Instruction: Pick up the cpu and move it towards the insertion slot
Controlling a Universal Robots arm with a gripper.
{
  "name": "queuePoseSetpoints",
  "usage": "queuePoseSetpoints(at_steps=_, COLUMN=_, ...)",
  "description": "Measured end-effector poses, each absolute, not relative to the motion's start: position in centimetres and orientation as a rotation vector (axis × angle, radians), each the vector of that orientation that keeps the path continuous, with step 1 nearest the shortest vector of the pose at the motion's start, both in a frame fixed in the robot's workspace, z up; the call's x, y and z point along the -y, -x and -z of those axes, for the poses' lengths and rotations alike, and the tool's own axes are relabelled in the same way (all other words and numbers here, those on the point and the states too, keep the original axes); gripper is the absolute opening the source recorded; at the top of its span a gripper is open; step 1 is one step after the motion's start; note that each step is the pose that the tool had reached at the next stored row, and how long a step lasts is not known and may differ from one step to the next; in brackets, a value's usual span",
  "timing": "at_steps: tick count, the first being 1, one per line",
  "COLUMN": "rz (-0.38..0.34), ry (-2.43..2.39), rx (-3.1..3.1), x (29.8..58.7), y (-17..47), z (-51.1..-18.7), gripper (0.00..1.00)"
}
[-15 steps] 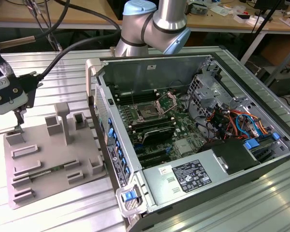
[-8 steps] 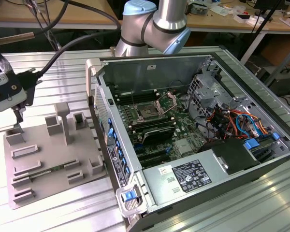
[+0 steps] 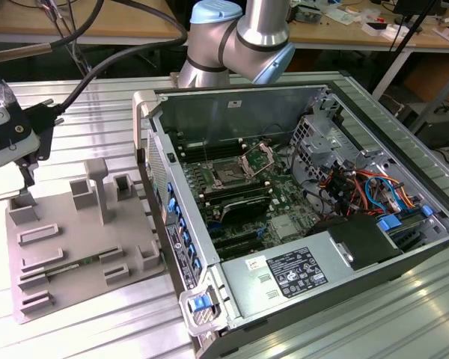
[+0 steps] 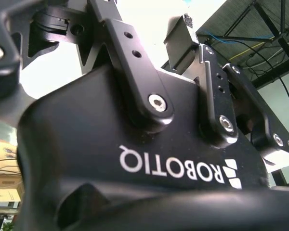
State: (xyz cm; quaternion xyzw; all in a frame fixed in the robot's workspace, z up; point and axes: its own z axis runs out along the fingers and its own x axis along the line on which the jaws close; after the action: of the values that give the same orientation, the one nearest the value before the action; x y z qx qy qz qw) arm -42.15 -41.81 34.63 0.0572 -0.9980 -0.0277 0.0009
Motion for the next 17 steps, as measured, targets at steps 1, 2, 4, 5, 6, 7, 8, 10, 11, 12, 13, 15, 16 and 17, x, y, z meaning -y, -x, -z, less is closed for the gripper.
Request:
queuePoseSetpoints(at_steps=1, rz=0.087, ry=-0.18, rx=3.134, x=41.8, y=42.2, z=-34.7, gripper=0.55)
queuePoseSetpoints(at_steps=2, rz=0.087, ry=-0.18, rx=3.134, x=41.8, y=42.2, z=-34.8, gripper=0.55)
queuePoseSetpoints(at_steps=4, rz=0.087, ry=-0.18, rx=3.134, x=41.8, y=42.2, z=-34.9, gripper=0.55)
queuePoseSetpoints(at_steps=5, rz=0.087, ry=-0.18, rx=3.134, x=41.8, y=42.2, z=-35.0, gripper=0.55)
queuePoseSetpoints(at_steps=6, rz=0.087, ry=-0.18, rx=3.134, x=41.8, y=42.2, z=-35.0, gripper=0.55)
queuePoseSetpoints(at_steps=7, rz=0.087, ry=-0.18, rx=3.134, x=41.8, y=42.2, z=-35.1, gripper=0.55)
queuePoseSetpoints(at_steps=8, rz=0.087, ry=-0.18, rx=3.133, x=41.8, y=42.2, z=-35.2, gripper=0.55)
queuePoseSetpoints(at_steps=10, rz=0.087, ry=-0.18, rx=3.134, x=41.8, y=42.2, z=-35.3, gripper=0.55)
queuePoseSetpoints(at_steps=11, rz=0.087, ry=-0.18, rx=3.134, x=41.8, y=42.2, z=-35.4, gripper=0.55)
queuePoseSetpoints(at_steps=12, rz=0.087, ry=-0.18, rx=3.134, x=41.8, y=42.2, z=-35.4, gripper=0.55)
queuePoseSetpoints(at_steps=13, rz=0.087, ry=-0.18, rx=3.134, x=41.8, y=42.2, z=-35.5, gripper=0.55)
queuePoseSetpoints(at_steps=15, rz=0.087, ry=-0.18, rx=3.134, x=41.8, y=42.2, z=-35.7, gripper=0.55)
queuePoseSetpoints(at_steps=16, rz=0.087, ry=-0.18, rx=3.133, x=41.8, y=42.2, z=-35.7, gripper=0.55)
queuePoseSetpoints(at_steps=17, rz=0.087, ry=-0.18, rx=3.134, x=41.8, y=42.2, z=-35.8, gripper=0.55)
